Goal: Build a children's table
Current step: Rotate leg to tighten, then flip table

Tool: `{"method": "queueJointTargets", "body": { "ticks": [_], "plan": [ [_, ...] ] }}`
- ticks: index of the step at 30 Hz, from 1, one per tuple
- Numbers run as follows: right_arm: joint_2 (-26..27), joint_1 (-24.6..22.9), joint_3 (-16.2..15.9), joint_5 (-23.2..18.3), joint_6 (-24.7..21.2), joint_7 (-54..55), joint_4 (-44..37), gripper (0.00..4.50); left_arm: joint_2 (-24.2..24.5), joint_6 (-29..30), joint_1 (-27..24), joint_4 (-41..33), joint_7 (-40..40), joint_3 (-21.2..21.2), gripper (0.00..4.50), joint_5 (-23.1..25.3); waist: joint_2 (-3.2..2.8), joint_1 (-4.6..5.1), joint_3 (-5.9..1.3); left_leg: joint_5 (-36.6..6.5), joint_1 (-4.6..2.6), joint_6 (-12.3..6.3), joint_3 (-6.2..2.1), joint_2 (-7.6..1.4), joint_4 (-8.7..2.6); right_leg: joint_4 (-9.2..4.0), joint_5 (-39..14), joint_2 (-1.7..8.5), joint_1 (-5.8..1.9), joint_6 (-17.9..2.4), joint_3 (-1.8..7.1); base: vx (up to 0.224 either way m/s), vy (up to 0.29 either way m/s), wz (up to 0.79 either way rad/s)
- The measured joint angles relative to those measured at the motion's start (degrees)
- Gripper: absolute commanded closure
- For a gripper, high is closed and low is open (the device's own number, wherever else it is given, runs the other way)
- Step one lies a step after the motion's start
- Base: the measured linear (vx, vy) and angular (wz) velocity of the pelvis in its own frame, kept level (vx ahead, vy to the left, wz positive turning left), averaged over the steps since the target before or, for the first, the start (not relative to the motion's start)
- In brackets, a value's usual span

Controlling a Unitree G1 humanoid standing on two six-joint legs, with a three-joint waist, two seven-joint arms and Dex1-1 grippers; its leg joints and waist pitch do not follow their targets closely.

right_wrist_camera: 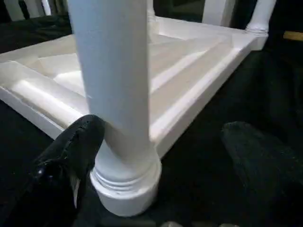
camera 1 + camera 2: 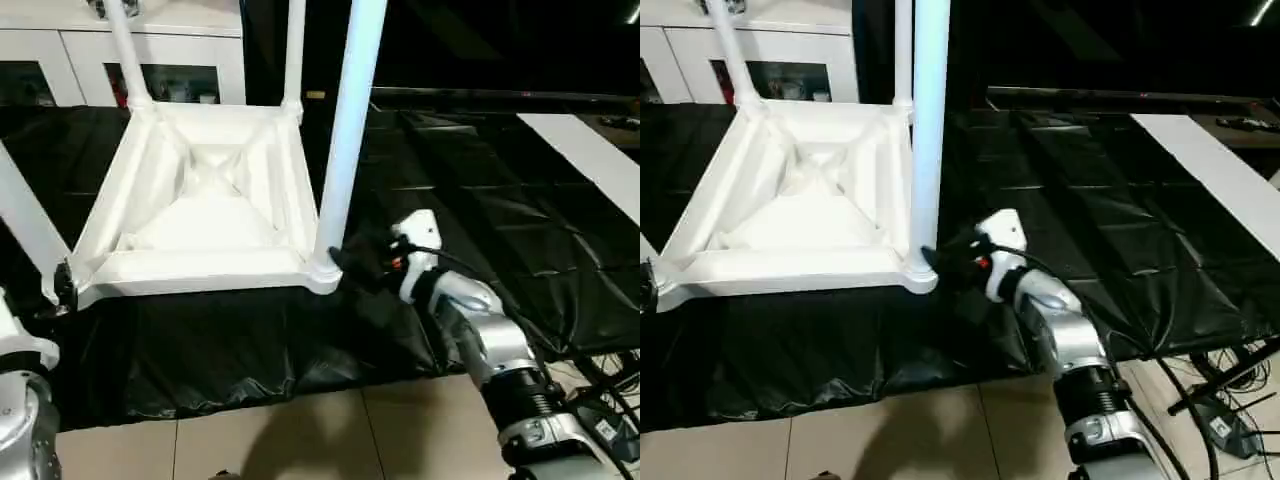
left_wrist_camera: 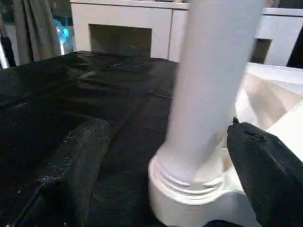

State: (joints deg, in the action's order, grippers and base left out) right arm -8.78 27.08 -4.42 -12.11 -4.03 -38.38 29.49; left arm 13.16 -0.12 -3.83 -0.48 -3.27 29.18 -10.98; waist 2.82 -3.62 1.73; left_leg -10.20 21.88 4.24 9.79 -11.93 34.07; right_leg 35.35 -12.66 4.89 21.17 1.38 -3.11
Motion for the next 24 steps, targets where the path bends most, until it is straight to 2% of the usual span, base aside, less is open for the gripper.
{"method": "queueJointTargets", "body": {
  "ticks": [4, 7, 10, 12, 17, 18, 19, 23, 24],
  "plan": [
    [-0.1, 0.0, 0.0, 0.0, 1.6, -0.2, 1.2, 0.0, 0.4, -0.3, 1.5, 2.4, -0.8, -0.3, 0.07, -0.5, 0.07, 0.01, -0.03, 0.0, 0.01, 0.0, 0.0, -0.05, -0.01, -0.01, 0.0, -0.06, 0.03, 0.0, 0.0, 0.0, 0.0, 0.0],
    [-1.2, 0.1, 0.5, 0.0, 2.3, -0.4, 3.2, 0.0, 3.3, -0.4, 5.1, 7.3, -4.8, -1.7, 0.07, -1.7, 0.22, -0.64, -0.06, 0.0, 0.05, 0.0, 0.02, -0.03, 0.0, 0.0, 0.0, -0.06, 0.09, 0.0, 0.04, 0.0, 0.0, 0.0],
    [-3.8, -0.7, 0.8, -0.9, 1.7, -4.4, 0.8, 0.0, 5.7, -0.4, 8.4, 11.0, -5.9, -2.0, 0.07, -1.6, 0.18, -1.15, -0.04, 0.0, 0.03, -0.01, 0.09, -0.01, 0.0, -0.02, 0.0, -0.05, 0.1, 0.0, 0.14, 0.0, 0.0, 0.0],
    [-6.3, -3.1, 0.4, -2.1, -0.7, -8.7, -4.4, 0.0, 5.8, -0.3, 9.7, 11.8, -6.0, -2.1, 0.07, -1.7, 0.22, -1.34, -0.06, 0.0, 0.06, -0.05, 0.1, -0.02, -0.02, -0.07, 0.0, -0.06, 0.11, 0.0, 0.14, 0.0, 0.0, 0.0],
    [-12.3, -9.2, -4.1, -5.1, -7.3, -18.6, -16.0, 0.0, 5.9, 0.2, 10.6, 13.1, -6.8, -2.0, 0.07, -2.4, 0.25, -1.49, -0.05, 0.0, 0.07, -0.08, 0.11, -0.05, -0.06, -0.07, 0.0, -0.09, 0.15, 0.0, 0.12, 0.0, 0.0, 0.0],
    [-12.9, -9.4, -4.6, -5.3, -7.9, -19.6, -16.9, 0.0, 6.0, 0.4, 10.7, 13.1, -7.1, -2.0, 0.07, -2.8, 0.26, -1.42, -0.05, 0.0, 0.03, -0.07, 0.11, -0.05, -0.06, -0.04, 0.0, -0.09, 0.14, 0.0, 0.14, 0.0, 0.0, 0.0],
    [-13.0, -9.4, -4.8, -5.4, -8.3, -19.9, -17.7, 0.0, 6.0, 0.5, 10.9, 13.1, -7.3, -2.1, 0.33, -2.9, 0.28, -1.3, -0.05, 0.0, 0.0, -0.04, 0.11, -0.05, -0.05, -0.01, 0.0, -0.09, 0.15, 0.0, 0.15, 0.0, 0.0, 0.0],
    [-14.1, -9.3, -5.8, -5.8, -9.7, -21.0, -20.5, 0.0, 6.4, 1.3, 11.2, 14.4, -7.7, -2.4, 0.45, -3.0, 0.27, -1.4, -0.05, 0.0, -0.11, -0.02, 0.11, -0.05, -0.05, 0.06, 0.0, -0.09, 0.13, -0.1, 0.2, 0.0, 0.0, 0.0],
    [-14.0, -9.2, -5.8, -5.8, -10.1, -21.0, -20.7, 0.0, 6.4, 1.5, 11.2, 15.0, -7.7, -2.5, 0.71, -2.9, 0.3, -1.42, -0.07, 0.0, -0.11, -0.01, 0.11, -0.04, -0.05, 0.06, 0.0, -0.09, 0.13, -0.1, 0.2, 0.0, 0.0, 0.0]
  ]
}}
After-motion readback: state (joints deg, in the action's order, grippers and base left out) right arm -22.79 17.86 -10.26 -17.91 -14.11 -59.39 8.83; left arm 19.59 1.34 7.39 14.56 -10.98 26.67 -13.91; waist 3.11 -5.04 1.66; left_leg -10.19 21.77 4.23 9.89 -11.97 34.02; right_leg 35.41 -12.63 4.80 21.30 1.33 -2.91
